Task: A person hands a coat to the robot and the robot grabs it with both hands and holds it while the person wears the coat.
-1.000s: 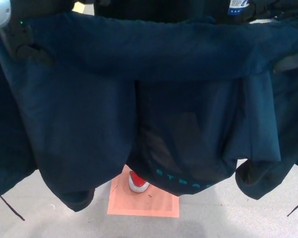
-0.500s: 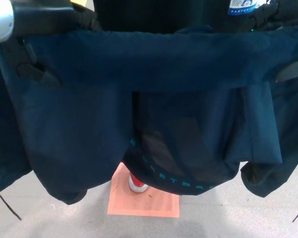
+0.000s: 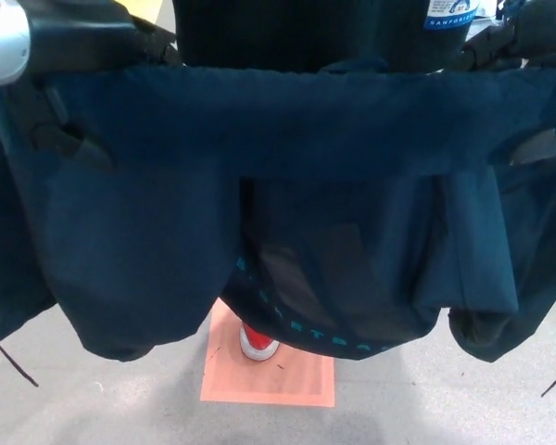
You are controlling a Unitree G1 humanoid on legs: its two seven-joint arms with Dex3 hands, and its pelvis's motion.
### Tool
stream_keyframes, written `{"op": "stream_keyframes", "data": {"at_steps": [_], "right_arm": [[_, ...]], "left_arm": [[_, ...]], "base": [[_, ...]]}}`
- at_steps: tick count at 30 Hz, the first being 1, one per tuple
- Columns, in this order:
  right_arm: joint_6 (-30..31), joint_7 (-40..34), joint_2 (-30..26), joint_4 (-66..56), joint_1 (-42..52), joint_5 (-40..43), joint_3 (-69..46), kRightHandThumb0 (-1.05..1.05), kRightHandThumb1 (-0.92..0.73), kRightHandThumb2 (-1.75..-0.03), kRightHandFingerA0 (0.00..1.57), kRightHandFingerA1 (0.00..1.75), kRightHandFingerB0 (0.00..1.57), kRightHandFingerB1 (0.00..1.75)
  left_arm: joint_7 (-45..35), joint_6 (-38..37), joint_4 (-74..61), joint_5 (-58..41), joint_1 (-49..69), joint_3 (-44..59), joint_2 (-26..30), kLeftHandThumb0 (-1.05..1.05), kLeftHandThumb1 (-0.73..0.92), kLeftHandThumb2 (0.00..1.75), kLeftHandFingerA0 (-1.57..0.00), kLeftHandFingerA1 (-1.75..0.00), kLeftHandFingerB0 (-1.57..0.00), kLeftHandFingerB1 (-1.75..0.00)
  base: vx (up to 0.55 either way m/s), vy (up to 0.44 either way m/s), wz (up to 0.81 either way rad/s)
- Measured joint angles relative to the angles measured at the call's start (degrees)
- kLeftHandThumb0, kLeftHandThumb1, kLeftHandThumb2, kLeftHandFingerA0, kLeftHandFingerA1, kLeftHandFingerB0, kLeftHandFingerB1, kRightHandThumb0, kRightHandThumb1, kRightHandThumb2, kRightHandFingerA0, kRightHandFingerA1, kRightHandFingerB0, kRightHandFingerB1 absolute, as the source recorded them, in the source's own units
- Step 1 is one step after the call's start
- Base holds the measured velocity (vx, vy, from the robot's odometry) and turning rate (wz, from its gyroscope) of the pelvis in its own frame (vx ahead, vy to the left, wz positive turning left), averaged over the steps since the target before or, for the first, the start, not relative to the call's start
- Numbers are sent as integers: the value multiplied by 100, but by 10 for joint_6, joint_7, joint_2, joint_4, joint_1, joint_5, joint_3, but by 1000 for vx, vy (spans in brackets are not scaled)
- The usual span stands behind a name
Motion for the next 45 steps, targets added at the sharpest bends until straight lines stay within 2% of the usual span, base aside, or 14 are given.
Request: {"op": "stream_keyframes", "data": {"at_steps": [2,6,7,8,9,13,15,16,17,18,23,27,28,45], "right_arm": [[-2,-5,0,-4,5,-3,0,-89,-53,-87,31,47,6,21],[-15,-28,1,-7,21,-11,0,-80,-66,-61,74,48,43,37],[-23,-40,1,-7,26,-17,2,-75,-70,-62,105,73,82,51],[-31,-50,2,-6,31,-22,3,-75,-70,-62,105,73,82,51],[-38,-62,3,-7,35,-27,4,-61,-83,-65,101,122,95,79],[-62,-113,8,-11,51,-44,3,-56,-92,-74,88,109,64,46],[-69,-134,10,-13,60,-50,3,-44,-75,-110,82,79,62,64],[-73,-149,10,-14,66,-54,3,-39,-85,-65,91,84,79,55],[-77,-160,11,-15,71,-57,2,-34,-66,-103,91,114,78,89],[-78,-165,11,-15,73,-58,2,-34,-84,-65,80,150,73,101],[-94,-228,15,-13,98,-71,-1,-38,-83,-66,80,170,65,140],[-110,-276,23,2,109,-78,-1,-40,-84,-69,80,170,75,113],[-114,-289,26,7,111,-81,-2,-40,-82,-64,79,175,60,152],[-140,-457,69,55,144,-110,-8,-35,-82,-65,93,163,73,152]], "left_arm": [[14,-2,-7,10,12,0,0,-90,59,59,-48,-37,-35,-32],[44,-3,-14,28,29,0,-2,-94,47,87,-58,-49,-42,-42],[55,-4,-14,34,34,0,-3,-89,60,59,-78,-75,-71,-55],[64,-6,-14,39,37,0,-3,-89,60,59,-78,-75,-71,-55],[74,-8,-14,43,40,0,-4,-81,70,64,-96,-153,-81,-132],[114,-12,-16,59,46,0,-5,-51,89,67,-95,-126,-80,-92],[131,-12,-15,62,50,0,-6,-43,86,71,-85,-158,-66,-129],[143,-12,-14,65,55,0,-8,-36,83,66,-80,-171,-60,-142],[151,-12,-12,67,57,0,-9,-32,79,68,-82,-160,-72,-115],[155,-12,-12,67,59,0,-10,-33,79,68,-82,-161,-70,-119],[196,-12,-4,73,67,0,-17,-36,82,64,-84,-165,-66,-138],[227,-12,10,78,71,0,-24,-37,82,69,-85,-162,-69,-134],[236,-12,14,79,72,0,-26,-38,81,69,-84,-163,-66,-136],[356,-11,67,99,95,4,-70,-34,83,65,-90,-162,-68,-141]], "base": [[0,0,0],[0,0,0],[0,0,0],[0,0,0],[0,0,0],[0,0,0],[0,0,0],[0,0,0],[0,0,0],[0,0,0],[0,0,0],[0,0,0],[0,0,0],[0,0,0]]}}
